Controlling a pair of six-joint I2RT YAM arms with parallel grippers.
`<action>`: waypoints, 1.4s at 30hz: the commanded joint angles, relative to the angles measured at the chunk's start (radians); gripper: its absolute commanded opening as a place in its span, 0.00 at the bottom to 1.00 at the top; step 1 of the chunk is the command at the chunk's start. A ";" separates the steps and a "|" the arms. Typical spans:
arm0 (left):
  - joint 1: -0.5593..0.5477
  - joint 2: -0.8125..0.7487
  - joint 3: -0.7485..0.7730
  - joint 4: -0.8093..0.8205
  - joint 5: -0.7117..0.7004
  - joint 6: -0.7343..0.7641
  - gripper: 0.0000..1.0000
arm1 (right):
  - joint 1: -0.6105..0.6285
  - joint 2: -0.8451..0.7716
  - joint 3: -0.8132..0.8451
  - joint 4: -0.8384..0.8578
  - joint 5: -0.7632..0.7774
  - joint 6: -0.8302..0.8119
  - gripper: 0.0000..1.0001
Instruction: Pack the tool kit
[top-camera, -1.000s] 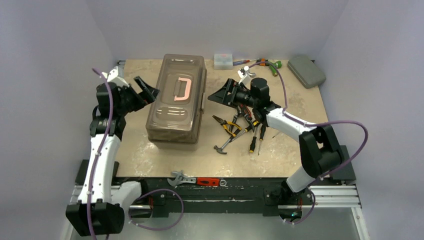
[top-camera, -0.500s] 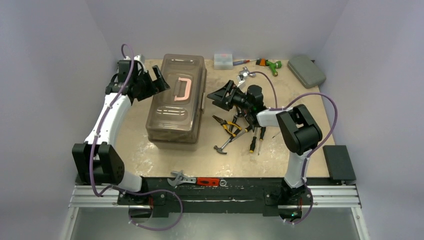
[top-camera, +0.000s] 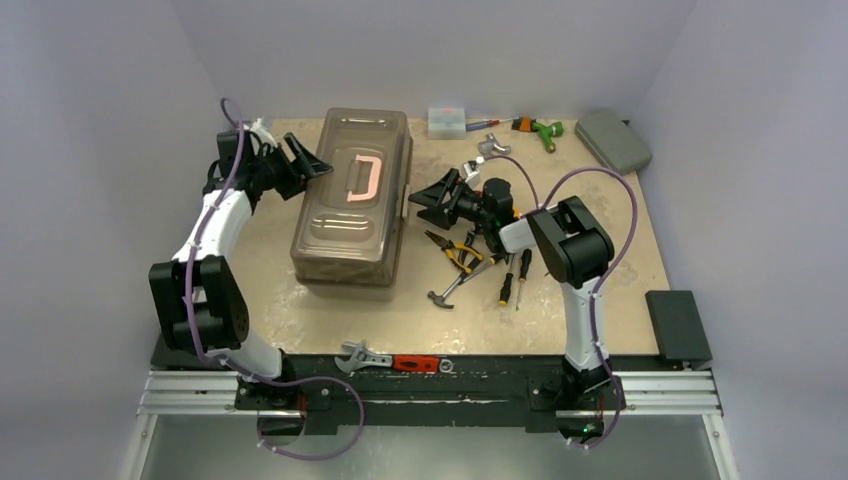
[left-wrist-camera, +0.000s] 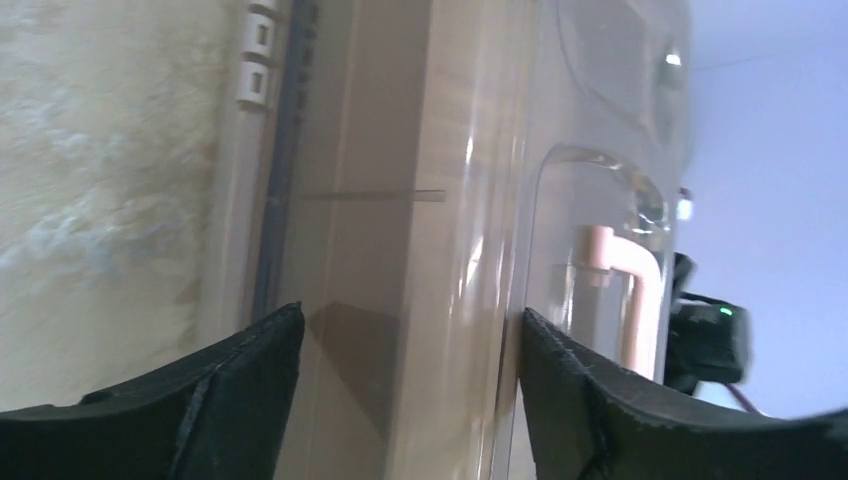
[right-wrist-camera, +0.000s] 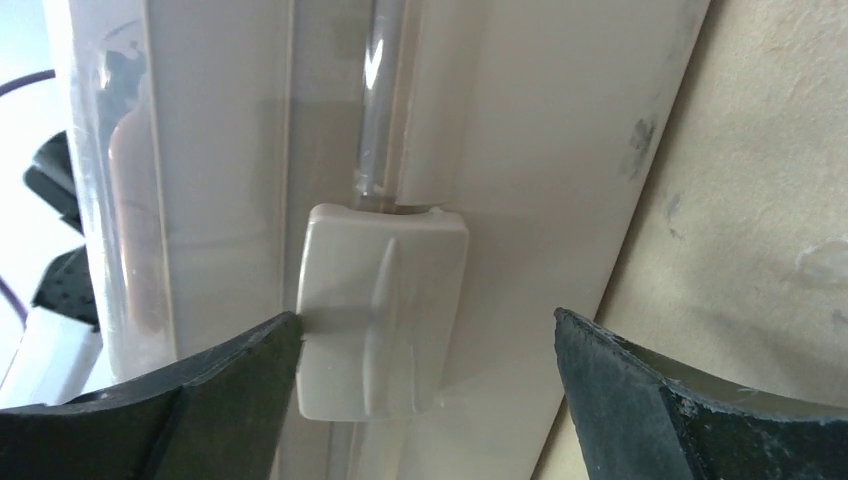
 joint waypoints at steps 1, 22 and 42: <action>0.073 0.085 -0.161 0.062 0.095 -0.025 0.68 | 0.029 0.028 0.073 0.096 -0.040 0.040 0.94; 0.183 0.219 -0.282 0.291 0.193 -0.088 0.56 | 0.128 -0.033 0.295 -0.220 -0.077 0.006 0.77; 0.183 0.231 -0.345 0.330 0.197 -0.110 0.56 | 0.143 -0.059 0.528 -0.399 -0.189 0.080 0.78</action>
